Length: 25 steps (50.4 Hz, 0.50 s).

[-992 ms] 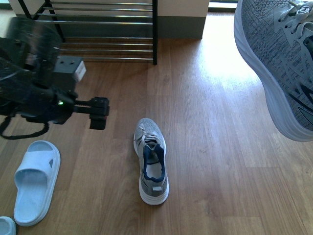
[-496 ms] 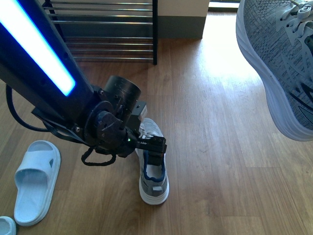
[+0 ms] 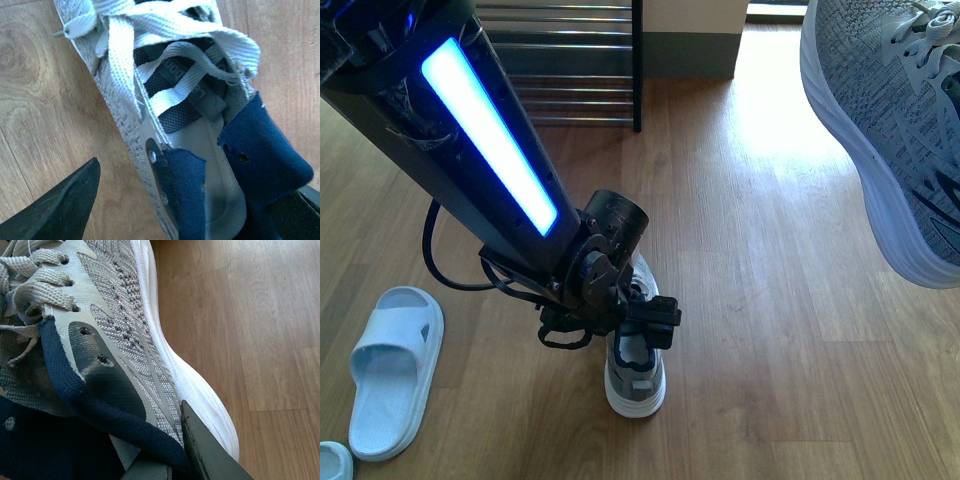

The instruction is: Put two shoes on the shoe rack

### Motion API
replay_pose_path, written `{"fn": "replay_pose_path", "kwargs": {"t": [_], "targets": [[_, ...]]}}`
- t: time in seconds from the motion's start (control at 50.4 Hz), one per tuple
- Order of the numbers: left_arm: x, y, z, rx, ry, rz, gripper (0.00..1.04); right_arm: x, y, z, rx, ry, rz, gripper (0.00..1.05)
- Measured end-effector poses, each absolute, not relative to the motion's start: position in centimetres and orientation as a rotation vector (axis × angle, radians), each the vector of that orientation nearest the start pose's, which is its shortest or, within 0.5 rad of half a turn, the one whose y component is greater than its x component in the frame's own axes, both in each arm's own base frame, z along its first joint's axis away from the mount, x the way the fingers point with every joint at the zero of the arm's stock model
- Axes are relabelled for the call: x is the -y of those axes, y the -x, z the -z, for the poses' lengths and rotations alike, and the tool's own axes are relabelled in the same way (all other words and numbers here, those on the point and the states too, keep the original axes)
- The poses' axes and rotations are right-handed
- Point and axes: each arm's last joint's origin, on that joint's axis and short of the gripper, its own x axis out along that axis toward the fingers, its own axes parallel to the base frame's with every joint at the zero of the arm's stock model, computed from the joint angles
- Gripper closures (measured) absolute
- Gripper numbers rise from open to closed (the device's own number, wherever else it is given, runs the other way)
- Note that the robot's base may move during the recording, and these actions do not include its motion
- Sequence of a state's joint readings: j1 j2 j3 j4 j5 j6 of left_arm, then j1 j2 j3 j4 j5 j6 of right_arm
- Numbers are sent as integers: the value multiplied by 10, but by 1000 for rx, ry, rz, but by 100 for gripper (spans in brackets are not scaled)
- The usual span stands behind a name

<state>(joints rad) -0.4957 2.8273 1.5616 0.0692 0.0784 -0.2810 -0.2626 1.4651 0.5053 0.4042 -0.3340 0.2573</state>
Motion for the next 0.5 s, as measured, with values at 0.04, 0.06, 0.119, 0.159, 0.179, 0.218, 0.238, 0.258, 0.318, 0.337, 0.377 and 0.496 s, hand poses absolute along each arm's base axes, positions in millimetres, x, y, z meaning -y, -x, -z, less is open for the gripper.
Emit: {"fn": "replay_pose_path", "kwargs": {"t": [0.04, 0.06, 0.119, 0.159, 0.179, 0.218, 0.238, 0.258, 0.318, 0.337, 0.377, 0.496], "targets": [[209, -383, 122, -1243, -10, 321, 9, 59, -256, -150, -539, -414, -1, 104], [209, -383, 122, -1243, -10, 319, 9, 59, -256, -150, -539, -414, -1, 104], [209, -383, 122, -1239, -1, 319, 9, 59, -256, -150, -539, -414, -1, 104], [209, -383, 122, -1233, 3, 320, 9, 59, -256, -150, -539, -414, -1, 104], [209, -383, 121, -1231, 6, 318, 9, 59, -256, -150, -539, -414, -1, 104], [208, -381, 121, -1233, 6, 313, 9, 59, -256, -150, -539, -415, -1, 104], [207, -381, 120, -1232, 6, 312, 9, 59, -256, -150, -539, -414, -1, 104], [206, -381, 120, -1233, 8, 310, 9, 59, -256, -150, -539, -414, -1, 104], [203, -379, 117, -1232, 10, 302, 9, 59, -256, -150, -539, -414, -1, 104], [203, -379, 116, -1231, 11, 301, 9, 59, -256, -150, -539, -414, -1, 104], [201, -378, 112, -1224, 17, 300, 9, 59, -256, -150, -539, -414, -1, 104], [199, -375, 100, -1203, 34, 304, 9, 59, -256, -150, -539, -414, -1, 104]]}}
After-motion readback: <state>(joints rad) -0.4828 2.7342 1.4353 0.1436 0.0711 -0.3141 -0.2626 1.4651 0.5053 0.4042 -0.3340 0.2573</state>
